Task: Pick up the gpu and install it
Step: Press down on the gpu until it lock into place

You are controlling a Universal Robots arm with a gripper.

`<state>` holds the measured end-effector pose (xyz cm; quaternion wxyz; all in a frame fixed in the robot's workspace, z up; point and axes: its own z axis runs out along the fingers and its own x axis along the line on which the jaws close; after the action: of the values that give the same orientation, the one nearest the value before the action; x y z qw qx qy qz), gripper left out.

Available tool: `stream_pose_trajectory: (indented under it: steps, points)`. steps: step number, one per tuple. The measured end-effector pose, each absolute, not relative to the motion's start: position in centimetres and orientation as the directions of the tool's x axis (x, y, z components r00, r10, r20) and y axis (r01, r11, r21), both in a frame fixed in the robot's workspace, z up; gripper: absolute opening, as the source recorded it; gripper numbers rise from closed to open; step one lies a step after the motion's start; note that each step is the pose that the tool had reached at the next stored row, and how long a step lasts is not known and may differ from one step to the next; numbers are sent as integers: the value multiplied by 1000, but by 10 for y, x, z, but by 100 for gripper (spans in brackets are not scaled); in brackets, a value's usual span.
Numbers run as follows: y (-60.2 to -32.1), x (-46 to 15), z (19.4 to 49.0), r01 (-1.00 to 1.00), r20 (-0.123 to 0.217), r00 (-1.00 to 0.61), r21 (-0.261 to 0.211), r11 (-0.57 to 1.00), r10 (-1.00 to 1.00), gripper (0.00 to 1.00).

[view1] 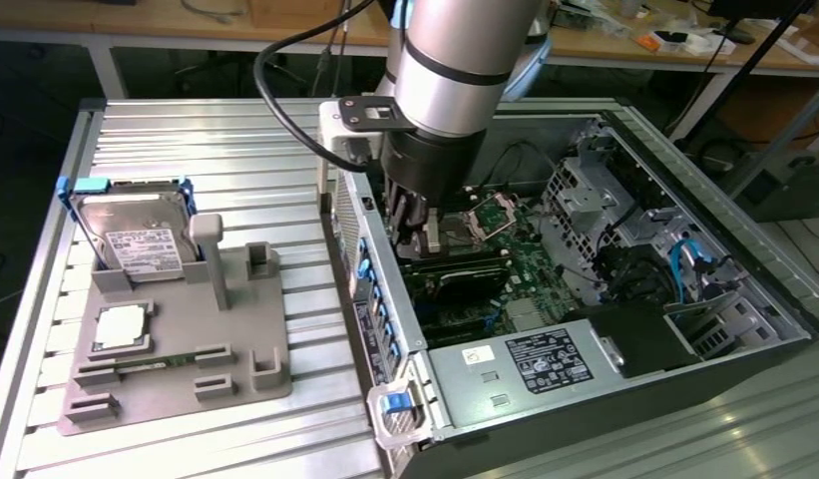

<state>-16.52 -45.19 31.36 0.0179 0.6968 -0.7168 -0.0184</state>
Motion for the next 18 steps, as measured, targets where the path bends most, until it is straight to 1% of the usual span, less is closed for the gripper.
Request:
stream_pose_trajectory:
  steps: [18]
  points:
    - [-452, -165, 307, -998, 0, -28, 51, 28, -1000, 11]
